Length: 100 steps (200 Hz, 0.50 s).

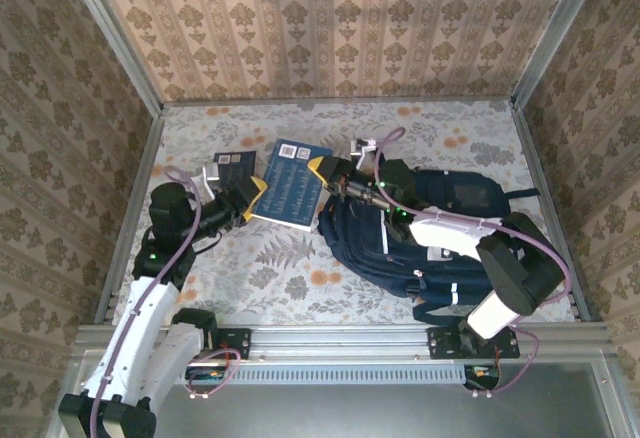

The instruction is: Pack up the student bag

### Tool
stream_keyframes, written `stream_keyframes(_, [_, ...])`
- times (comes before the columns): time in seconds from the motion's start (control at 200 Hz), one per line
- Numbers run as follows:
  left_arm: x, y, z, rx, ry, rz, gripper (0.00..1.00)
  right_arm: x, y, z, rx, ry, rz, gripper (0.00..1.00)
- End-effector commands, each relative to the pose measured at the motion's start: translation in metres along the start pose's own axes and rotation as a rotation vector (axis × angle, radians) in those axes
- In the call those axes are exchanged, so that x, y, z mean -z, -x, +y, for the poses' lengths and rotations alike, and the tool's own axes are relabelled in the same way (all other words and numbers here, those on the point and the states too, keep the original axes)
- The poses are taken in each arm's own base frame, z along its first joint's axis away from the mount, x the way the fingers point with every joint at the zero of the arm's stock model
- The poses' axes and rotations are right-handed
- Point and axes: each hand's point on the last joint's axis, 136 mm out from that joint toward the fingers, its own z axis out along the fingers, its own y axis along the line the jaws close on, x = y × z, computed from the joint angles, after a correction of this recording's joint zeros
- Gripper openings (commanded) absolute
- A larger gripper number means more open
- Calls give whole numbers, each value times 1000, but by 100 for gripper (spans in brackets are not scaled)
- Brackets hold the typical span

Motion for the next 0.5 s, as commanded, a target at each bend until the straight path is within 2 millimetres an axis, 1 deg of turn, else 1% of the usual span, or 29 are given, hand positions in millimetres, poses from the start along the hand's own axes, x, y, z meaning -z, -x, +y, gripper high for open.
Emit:
stream_keyframes(0.0, [0,3,-16,-44,-49,-50,77,17,22,-3,-25,-17,-202,0])
stream_keyframes(0.07, [-5,0,-12,-52,-36,-74,81,24,24,-4,-21,-20,-256,0])
stream_keyframes(0.2, [-12,-10,1,-53,10,-100,83,36,29,1,-14,-4,-325,0])
stream_keyframes(0.23, [-13,-9,5,-47,23,-121,83,39,31,3,-12,-1,-340,0])
stream_keyframes(0.25, [-15,-15,5,-48,21,-109,83,41,31,4,-10,-3,-350,0])
stream_keyframes(0.275, [-17,-17,8,-45,25,-113,84,43,32,5,-6,-4,-363,0])
stream_keyframes(0.41, [-23,-22,11,-48,31,-146,82,52,35,6,-3,-9,-413,0])
stream_keyframes(0.495, [-26,-23,13,-43,32,-172,77,53,34,7,-7,-2,-427,0])
